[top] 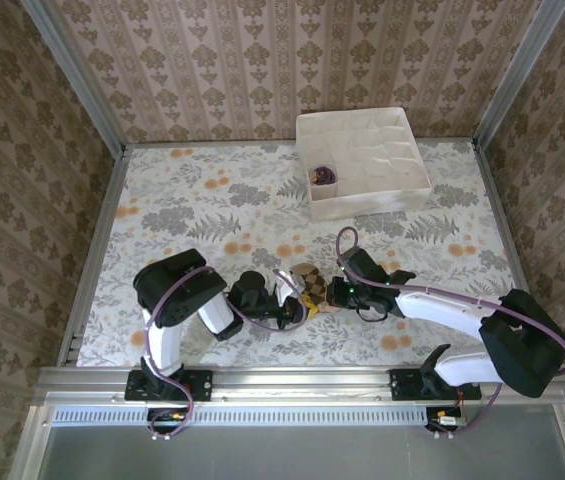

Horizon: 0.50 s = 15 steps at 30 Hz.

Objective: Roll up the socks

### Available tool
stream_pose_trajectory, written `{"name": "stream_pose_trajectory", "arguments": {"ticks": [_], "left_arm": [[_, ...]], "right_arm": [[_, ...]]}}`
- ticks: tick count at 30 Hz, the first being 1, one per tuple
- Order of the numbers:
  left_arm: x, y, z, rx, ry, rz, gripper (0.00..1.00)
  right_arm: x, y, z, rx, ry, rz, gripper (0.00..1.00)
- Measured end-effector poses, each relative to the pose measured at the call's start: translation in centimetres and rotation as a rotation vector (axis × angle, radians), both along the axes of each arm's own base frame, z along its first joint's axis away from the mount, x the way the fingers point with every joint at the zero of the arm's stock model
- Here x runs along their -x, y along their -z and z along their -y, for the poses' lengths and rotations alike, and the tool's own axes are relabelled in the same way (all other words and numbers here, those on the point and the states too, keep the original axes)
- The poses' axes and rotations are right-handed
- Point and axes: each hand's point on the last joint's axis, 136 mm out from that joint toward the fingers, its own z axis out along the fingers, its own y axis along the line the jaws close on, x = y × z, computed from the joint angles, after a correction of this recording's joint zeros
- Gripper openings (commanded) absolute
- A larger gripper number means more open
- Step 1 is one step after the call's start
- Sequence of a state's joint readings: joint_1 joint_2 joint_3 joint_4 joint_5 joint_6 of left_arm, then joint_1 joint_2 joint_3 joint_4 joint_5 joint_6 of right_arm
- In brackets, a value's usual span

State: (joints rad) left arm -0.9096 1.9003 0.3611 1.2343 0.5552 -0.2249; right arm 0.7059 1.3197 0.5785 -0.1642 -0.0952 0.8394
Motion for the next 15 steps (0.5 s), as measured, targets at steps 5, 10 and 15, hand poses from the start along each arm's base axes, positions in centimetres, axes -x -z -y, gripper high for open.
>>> {"name": "stream_pose_trajectory", "arguments": {"ticks": [5, 10, 15], "left_arm": [[-0.2, 0.0, 0.5, -0.122, -0.022, 0.044, 1.00], [-0.1, -0.3, 0.5, -0.247, 0.002, 0.101, 1.00], [-1.0, -0.3, -1.3, -0.380, -0.022, 0.169, 1.00]], "right_arm": [[0.2, 0.8, 0.6, 0.041, 0.012, -0.020, 0.00], [0.0, 0.8, 0.8, 0.056, 0.016, -0.016, 0.00], [-0.1, 1.0, 0.8, 0.063, 0.016, -0.016, 0.00]]}}
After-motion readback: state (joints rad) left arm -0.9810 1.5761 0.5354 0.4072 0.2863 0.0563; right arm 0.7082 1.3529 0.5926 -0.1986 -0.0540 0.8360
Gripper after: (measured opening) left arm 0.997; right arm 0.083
